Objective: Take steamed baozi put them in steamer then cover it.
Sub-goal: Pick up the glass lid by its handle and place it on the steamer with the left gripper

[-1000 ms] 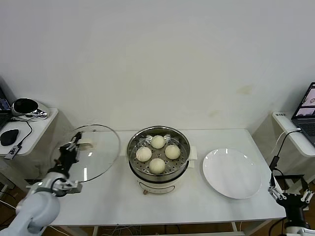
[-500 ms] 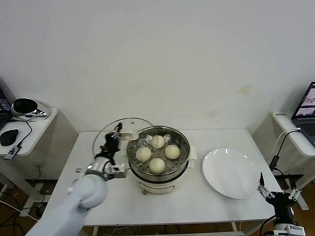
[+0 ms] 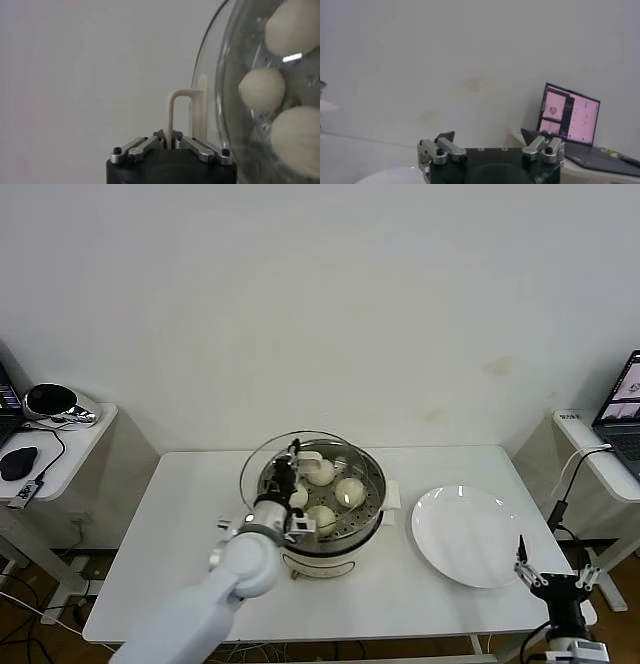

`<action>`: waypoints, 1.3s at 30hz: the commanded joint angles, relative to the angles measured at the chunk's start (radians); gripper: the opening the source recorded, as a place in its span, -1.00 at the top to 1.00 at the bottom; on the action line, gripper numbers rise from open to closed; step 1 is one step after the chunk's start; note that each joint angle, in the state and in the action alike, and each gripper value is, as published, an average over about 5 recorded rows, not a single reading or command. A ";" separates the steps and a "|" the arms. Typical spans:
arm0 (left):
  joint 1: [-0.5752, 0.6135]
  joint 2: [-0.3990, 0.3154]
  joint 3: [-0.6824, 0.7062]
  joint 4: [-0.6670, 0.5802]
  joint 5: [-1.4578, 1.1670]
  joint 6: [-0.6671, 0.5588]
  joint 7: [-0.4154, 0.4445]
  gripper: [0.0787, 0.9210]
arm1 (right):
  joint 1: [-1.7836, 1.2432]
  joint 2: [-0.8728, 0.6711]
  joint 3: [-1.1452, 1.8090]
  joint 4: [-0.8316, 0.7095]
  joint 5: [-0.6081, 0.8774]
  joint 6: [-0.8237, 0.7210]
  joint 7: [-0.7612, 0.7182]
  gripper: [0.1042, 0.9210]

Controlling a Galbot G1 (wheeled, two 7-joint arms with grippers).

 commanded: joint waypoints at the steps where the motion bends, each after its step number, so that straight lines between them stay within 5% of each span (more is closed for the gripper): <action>1: -0.039 -0.092 0.059 0.063 0.090 0.022 0.026 0.83 | 0.002 0.002 -0.006 -0.003 -0.006 0.002 0.000 -0.76; 39: 0.042 -0.123 -0.008 0.070 0.103 -0.005 0.001 0.82 | -0.011 -0.002 -0.013 -0.001 -0.010 0.015 -0.001 -0.76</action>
